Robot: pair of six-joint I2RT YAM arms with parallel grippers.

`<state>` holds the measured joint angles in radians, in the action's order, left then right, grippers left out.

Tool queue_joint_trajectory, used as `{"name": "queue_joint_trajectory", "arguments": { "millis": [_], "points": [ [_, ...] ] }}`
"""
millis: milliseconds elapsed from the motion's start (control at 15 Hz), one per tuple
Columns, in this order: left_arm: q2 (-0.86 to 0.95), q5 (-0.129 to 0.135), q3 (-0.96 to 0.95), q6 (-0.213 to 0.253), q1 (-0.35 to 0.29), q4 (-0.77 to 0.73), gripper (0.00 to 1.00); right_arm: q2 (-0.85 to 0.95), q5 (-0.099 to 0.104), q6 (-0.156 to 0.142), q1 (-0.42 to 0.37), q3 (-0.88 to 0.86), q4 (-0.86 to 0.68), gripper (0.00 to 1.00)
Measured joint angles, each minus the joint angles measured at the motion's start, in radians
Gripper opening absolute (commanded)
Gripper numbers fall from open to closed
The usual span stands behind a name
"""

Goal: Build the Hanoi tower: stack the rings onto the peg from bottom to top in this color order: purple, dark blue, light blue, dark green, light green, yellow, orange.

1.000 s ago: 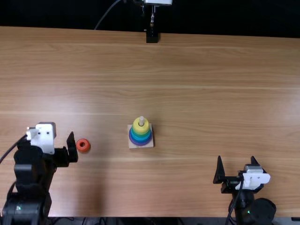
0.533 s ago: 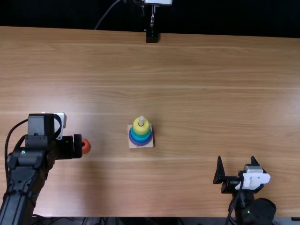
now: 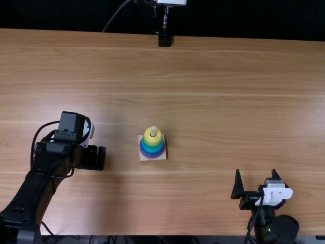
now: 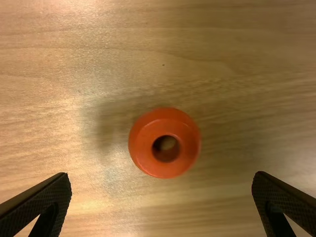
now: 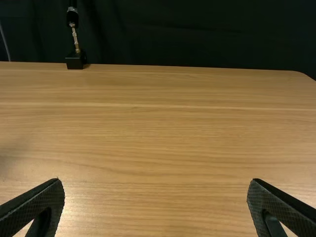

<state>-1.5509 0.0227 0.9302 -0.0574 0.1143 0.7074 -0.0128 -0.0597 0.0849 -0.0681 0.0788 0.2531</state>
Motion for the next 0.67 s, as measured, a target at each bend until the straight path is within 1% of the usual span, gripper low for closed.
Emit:
{"name": "queue_joint_trajectory", "arguments": {
  "millis": [267, 467, 667],
  "points": [
    [-0.092, 0.000, 0.000, 0.000, 0.000, -0.013, 1.00, 0.000, 0.000, -0.001, 0.000, 0.000, 0.000, 1.00],
    [-0.106, 0.000, 0.000, 0.000, 0.000, -0.023, 1.00, 0.000, 0.000, -0.001, 0.000, 0.000, 0.000, 1.00],
    [-0.106, 0.000, 0.000, 0.000, 0.000, -0.093, 1.00, 0.000, 0.000, 0.000, 0.000, 0.000, 0.000, 1.00]
  ]
}}
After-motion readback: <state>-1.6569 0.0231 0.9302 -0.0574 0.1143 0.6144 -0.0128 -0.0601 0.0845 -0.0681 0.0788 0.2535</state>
